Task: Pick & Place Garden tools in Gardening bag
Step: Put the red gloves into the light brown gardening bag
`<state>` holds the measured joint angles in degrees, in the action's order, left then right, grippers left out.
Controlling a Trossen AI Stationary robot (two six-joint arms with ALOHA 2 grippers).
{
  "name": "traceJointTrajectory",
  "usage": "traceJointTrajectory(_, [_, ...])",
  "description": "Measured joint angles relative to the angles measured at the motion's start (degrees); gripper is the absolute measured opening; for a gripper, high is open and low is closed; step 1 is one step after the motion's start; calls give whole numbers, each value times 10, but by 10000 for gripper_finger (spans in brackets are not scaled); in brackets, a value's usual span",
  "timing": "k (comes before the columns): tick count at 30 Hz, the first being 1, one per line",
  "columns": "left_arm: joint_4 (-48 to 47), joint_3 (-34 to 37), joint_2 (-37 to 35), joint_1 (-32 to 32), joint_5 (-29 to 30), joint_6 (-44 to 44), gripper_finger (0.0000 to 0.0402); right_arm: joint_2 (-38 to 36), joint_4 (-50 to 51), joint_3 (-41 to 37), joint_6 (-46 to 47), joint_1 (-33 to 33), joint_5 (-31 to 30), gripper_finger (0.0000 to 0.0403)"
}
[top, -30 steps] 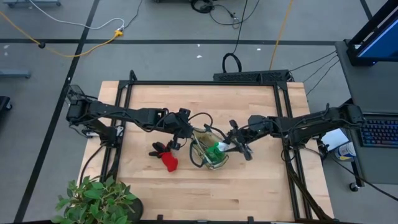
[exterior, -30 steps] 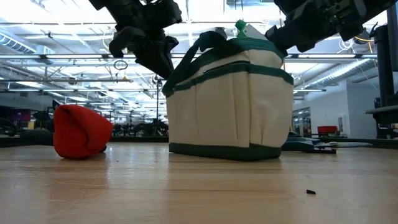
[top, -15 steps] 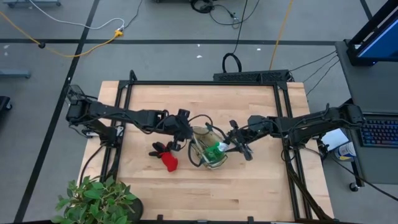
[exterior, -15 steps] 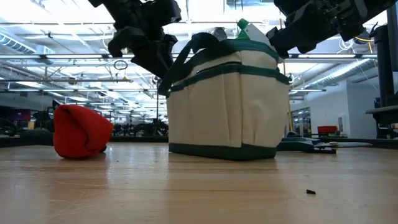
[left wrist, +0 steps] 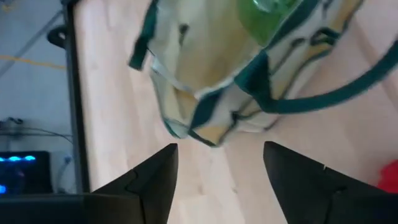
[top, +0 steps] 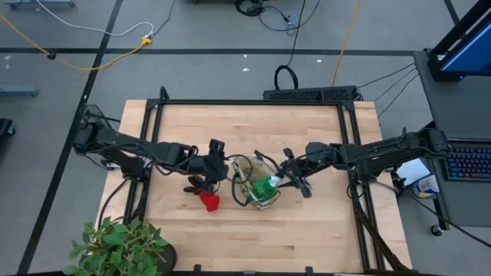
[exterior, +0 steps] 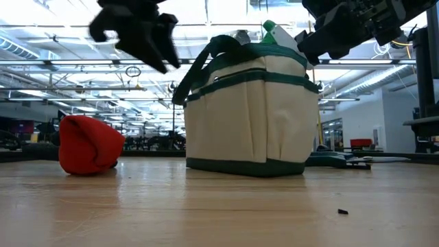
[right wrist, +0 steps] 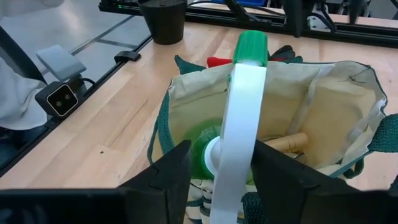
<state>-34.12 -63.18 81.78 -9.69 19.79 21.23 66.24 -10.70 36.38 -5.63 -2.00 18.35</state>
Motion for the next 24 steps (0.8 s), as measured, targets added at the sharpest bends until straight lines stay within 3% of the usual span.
traceJointTrajectory(6, [-98,0,-5,-22,-23,-94,244,0,1,0,0,0,0,151])
traceJointTrajectory(13, [-128,1,6,-33,-204,-192,244,0,3,0,0,0,0,150])
traceJointTrajectory(24, [-116,28,56,-71,-210,-177,244,0,-5,1,19,0,0,177])
